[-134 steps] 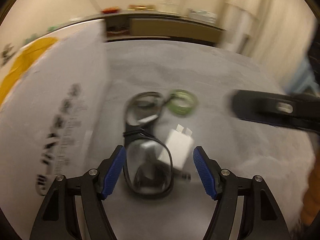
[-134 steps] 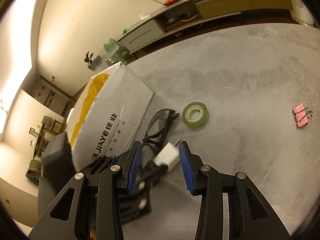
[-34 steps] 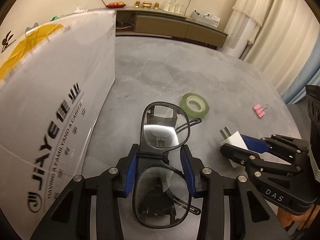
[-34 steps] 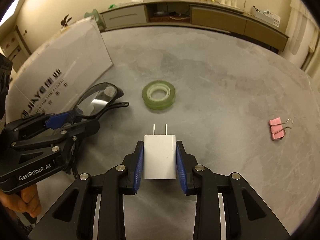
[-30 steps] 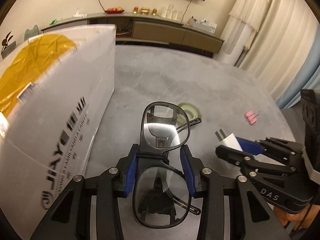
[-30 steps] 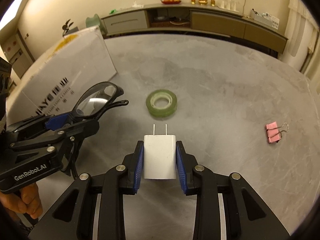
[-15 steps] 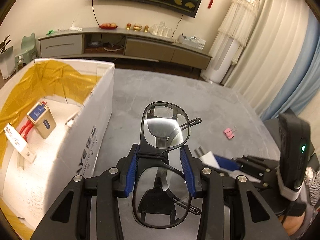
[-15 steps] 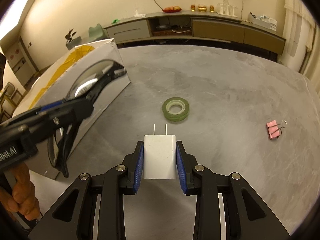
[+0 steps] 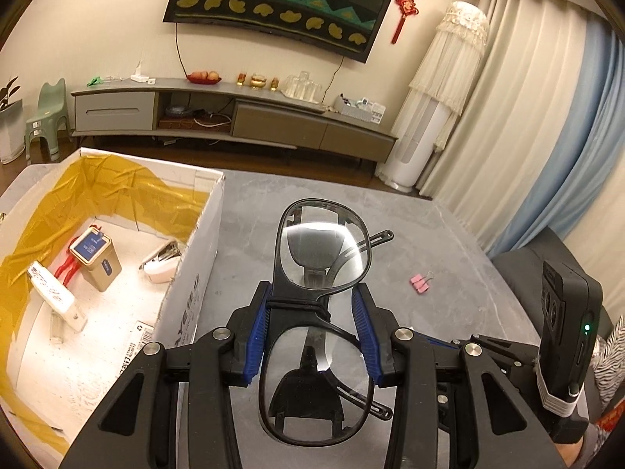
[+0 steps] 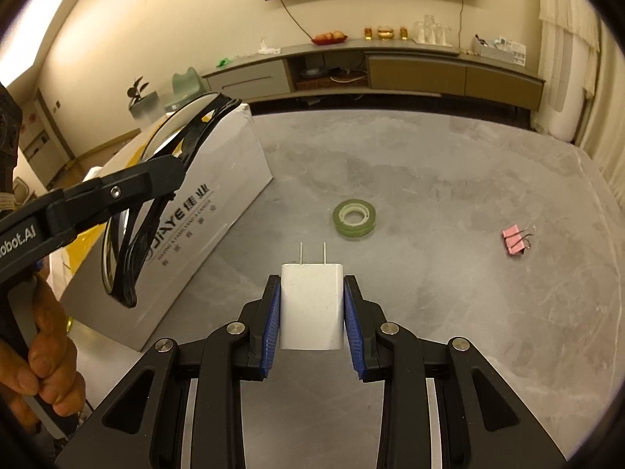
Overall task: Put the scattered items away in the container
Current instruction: 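Carry the white plug and black glasses over the cardboard box with both tools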
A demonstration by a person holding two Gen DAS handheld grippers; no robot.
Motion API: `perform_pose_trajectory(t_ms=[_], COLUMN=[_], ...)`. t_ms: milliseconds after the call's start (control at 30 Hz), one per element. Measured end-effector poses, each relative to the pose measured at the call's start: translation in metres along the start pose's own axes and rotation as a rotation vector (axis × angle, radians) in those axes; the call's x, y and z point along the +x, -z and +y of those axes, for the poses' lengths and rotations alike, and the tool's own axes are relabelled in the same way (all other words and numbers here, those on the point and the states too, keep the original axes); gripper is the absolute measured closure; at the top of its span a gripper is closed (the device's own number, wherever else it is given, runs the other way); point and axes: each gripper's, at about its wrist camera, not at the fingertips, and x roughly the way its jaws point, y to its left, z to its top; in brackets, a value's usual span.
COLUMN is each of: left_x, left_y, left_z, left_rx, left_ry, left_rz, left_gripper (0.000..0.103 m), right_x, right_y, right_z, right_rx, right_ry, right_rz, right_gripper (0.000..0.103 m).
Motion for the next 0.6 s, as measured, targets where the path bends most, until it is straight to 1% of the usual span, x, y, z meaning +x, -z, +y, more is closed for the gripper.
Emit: perform_pose_trajectory(t_ms=[600], left_x=[-0.053], left_y=[-0.014], left_z=[0.01], left_rx=[-0.025], left_ry=[0.056], left_rz=[-0.106], left_gripper=[0.06], right_x=[-0.038], right_y=[-0.018], right_z=[0.048], right_rx=[-0.08], right_ry=[0.012], right_rz=[-0.055], right_gripper=[0.071])
